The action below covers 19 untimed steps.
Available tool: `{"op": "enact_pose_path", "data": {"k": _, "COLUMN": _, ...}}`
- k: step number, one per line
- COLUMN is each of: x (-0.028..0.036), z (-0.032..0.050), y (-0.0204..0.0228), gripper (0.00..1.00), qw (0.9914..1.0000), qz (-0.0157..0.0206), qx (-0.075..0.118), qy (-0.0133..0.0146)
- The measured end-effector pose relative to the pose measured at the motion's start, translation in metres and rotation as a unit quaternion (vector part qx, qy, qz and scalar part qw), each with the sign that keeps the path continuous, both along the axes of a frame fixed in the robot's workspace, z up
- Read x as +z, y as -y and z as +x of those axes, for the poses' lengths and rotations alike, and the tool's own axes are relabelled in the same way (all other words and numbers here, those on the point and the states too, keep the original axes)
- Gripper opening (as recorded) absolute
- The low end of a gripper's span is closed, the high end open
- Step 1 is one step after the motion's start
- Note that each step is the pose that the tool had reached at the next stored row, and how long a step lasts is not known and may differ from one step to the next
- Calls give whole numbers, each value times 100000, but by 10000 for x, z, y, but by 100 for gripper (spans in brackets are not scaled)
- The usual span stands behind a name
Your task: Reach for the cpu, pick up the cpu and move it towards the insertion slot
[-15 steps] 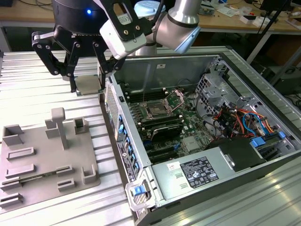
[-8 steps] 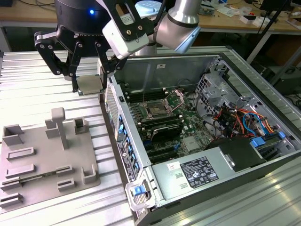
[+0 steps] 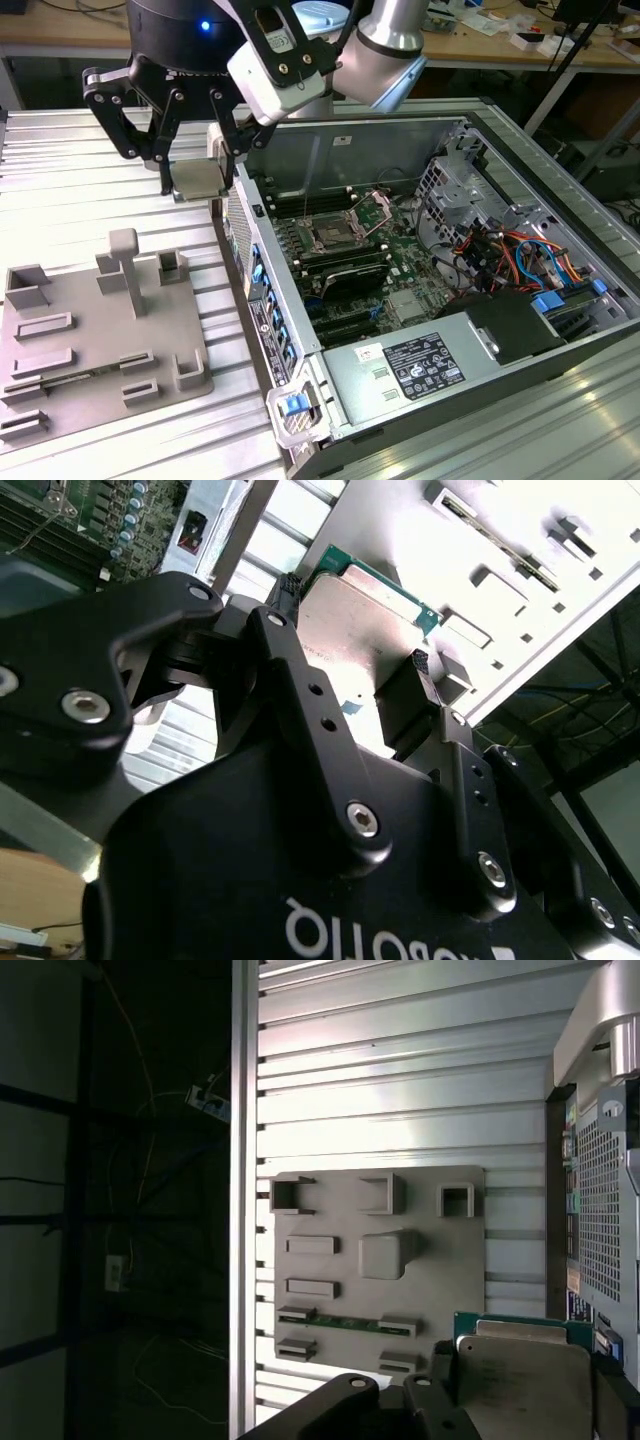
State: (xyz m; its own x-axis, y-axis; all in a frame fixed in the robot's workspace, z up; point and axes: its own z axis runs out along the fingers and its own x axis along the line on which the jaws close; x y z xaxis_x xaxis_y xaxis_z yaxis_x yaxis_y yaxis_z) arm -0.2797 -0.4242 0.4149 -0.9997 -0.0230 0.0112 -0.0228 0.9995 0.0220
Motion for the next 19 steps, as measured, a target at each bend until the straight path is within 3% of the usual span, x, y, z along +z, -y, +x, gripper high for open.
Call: {"op": "enact_pose_path", "data": {"k": 19, "x": 0, "z": 148, "y": 0, "gripper": 55, "qw": 100000, "qz": -1, "qx": 1, "qy": 0}}
